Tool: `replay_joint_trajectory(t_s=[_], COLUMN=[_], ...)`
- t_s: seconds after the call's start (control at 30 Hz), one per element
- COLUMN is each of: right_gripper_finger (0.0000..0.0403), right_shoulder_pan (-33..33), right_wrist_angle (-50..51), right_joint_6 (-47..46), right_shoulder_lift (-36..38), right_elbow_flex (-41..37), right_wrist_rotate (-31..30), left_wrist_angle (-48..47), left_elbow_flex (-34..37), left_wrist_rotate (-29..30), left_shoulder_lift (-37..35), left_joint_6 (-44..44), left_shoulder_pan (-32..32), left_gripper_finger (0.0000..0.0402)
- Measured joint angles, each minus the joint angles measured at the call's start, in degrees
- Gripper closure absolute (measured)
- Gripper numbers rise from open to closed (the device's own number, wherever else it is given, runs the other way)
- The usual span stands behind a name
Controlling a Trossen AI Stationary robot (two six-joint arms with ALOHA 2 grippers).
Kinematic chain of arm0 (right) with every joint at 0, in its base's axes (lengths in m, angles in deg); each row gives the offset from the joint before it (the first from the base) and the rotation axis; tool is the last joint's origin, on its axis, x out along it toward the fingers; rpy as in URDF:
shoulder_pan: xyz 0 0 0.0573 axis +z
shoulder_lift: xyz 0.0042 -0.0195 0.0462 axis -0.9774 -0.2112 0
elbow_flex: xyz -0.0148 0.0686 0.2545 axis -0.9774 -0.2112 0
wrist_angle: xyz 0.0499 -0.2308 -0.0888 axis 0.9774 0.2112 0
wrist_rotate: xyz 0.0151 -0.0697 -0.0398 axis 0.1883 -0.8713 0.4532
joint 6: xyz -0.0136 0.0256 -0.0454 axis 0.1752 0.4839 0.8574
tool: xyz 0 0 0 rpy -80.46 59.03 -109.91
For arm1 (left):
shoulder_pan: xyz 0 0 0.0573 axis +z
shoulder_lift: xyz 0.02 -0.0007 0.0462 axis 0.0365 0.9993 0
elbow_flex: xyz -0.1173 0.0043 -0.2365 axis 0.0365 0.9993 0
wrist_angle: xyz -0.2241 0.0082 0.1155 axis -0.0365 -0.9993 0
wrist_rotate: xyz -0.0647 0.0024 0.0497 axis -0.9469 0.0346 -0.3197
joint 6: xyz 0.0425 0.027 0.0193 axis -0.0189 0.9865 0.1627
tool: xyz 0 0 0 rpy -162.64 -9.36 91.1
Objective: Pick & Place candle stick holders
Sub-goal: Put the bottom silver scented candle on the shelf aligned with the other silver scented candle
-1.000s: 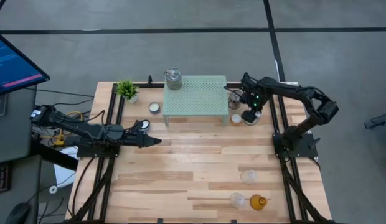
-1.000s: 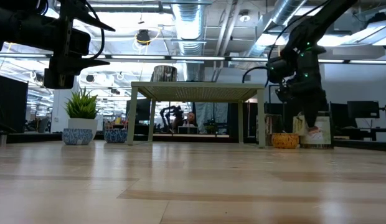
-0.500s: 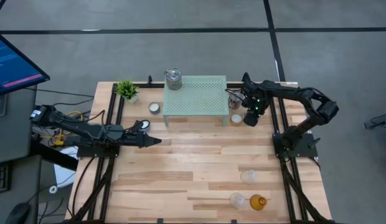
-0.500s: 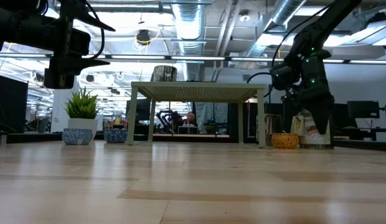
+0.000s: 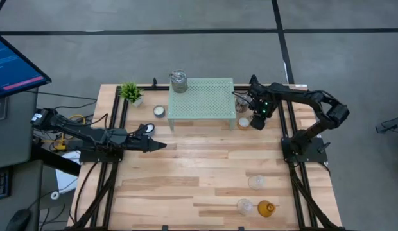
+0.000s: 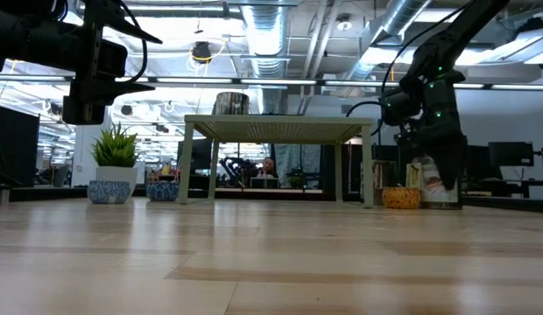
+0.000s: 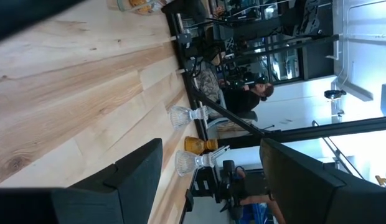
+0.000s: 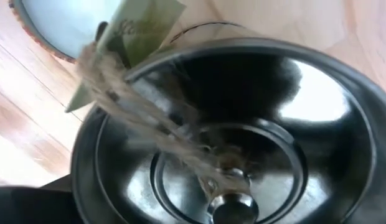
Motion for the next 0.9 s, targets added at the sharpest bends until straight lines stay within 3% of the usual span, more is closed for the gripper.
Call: replay_joint_trajectory(t_s=[0.37, 0.7, 0.9], right_gripper_finger=[0.0007, 0.0009, 0.0046], right_shoulder_pan=[0.0, 0.0, 0.0], right_wrist_angle=[-2.9, -5.7, -6.1], right_joint_6=[-0.2, -1.3, -1.0], right_shoulder_lift=[-0.1, -0.1, 0.0], right_elbow_flex=[-0.1, -0.1, 0.0], right_wrist_rotate=[0.6, 0.5, 0.3], left_wrist_angle=[0.2, 0.5, 0.5], left_elbow_flex=[0.0, 0.0, 0.0], left_wrist_rotate=[0.2, 0.2, 0.2], left_shoulder_lift=[0.0, 0.0, 0.0], left_joint_6=[1.5, 1.5, 1.5], left_shoulder_pan=[0.0, 0.0, 0.0], left_gripper_finger=[0.0127, 0.0126, 0.0126])
